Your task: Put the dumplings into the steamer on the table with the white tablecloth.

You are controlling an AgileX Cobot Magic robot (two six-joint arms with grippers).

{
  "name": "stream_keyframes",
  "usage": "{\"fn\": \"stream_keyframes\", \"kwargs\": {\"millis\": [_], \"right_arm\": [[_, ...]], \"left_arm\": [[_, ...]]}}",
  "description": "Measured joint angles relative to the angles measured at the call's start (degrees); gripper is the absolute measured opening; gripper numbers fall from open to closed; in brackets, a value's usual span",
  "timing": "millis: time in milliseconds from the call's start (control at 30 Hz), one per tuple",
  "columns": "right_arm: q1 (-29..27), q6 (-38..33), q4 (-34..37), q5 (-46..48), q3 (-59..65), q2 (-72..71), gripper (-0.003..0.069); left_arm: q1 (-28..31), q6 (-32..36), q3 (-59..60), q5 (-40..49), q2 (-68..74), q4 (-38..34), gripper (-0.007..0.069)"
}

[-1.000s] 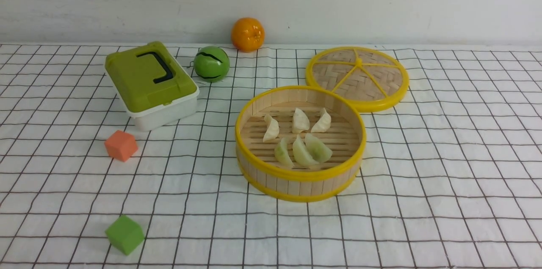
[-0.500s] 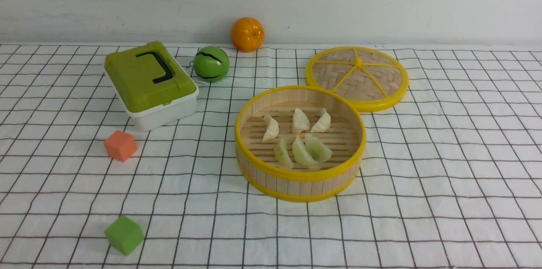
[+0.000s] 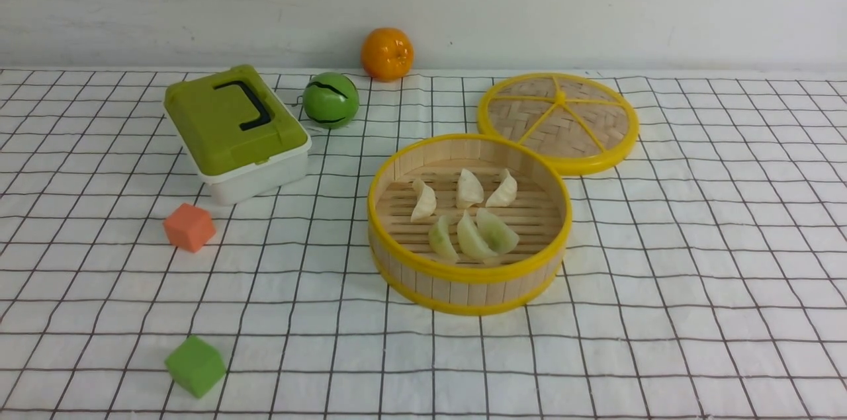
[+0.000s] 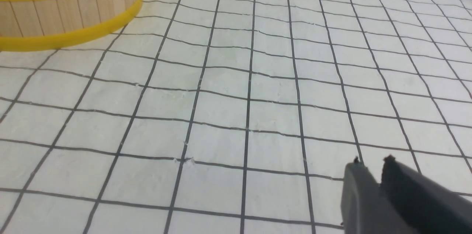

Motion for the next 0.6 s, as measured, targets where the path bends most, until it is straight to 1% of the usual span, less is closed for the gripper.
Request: {"fn": "stream_keyframes", "kwargs": {"millis": [100, 200, 267, 600], "right_arm": [[0.0, 0.0, 0.0, 0.0, 0.0, 0.0, 0.0093], [0.0, 0.0, 0.0, 0.0, 0.0, 0.0, 0.0097], [0.0, 0.1, 0.0, 0.0, 0.0, 0.0, 0.0101], [0.0, 0.2, 0.0, 0.0, 0.0, 0.0, 0.0113]], "left_arm": [[0.1, 1.5, 0.5, 0.7, 0.0, -0.9, -0.0013], [0.1, 5.2, 0.7, 3.7, 0.0, -2.5, -0.0013], [0.1, 7.0, 0.7, 4.1, 0.0, -2.8, -0.0013], [0.1, 8.3, 0.7, 4.3, 0.0, -3.4, -0.0013]]}}
